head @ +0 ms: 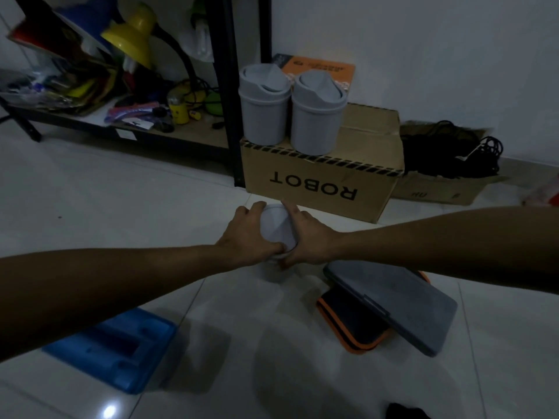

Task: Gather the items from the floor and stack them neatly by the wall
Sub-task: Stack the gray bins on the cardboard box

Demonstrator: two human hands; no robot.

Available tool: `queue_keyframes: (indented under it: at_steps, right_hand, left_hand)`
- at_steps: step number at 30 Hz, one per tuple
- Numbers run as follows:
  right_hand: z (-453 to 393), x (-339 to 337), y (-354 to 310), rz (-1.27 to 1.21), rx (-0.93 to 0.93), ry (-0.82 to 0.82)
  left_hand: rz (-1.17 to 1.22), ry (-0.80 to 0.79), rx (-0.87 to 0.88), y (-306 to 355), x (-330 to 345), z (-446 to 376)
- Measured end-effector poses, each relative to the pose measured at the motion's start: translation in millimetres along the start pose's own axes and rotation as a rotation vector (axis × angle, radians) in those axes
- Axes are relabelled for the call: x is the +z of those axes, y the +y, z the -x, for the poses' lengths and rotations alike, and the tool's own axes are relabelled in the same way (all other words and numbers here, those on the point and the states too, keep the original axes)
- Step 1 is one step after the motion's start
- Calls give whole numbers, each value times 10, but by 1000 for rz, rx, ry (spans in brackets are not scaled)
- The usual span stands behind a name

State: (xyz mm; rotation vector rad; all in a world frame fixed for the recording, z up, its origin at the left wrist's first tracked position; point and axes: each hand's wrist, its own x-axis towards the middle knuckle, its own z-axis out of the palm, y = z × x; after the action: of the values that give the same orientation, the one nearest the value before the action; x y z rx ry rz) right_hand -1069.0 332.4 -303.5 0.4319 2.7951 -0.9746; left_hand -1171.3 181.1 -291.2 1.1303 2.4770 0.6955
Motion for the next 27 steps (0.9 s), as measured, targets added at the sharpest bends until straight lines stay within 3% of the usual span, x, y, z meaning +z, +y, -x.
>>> queue_keyframes:
  at_steps: [9,20,27]
  right_hand:
    - [-3,-579,-46,-40,-55,101]
    - [346,-1678,56,-58,-170,289]
    - [542,-2296,395,-106,-93,310]
  left_hand:
    - [71,133,77,272,-290,-257]
    - [293,318,202,1177,-609,-620]
    - [405,337,285,1718,-609,-852]
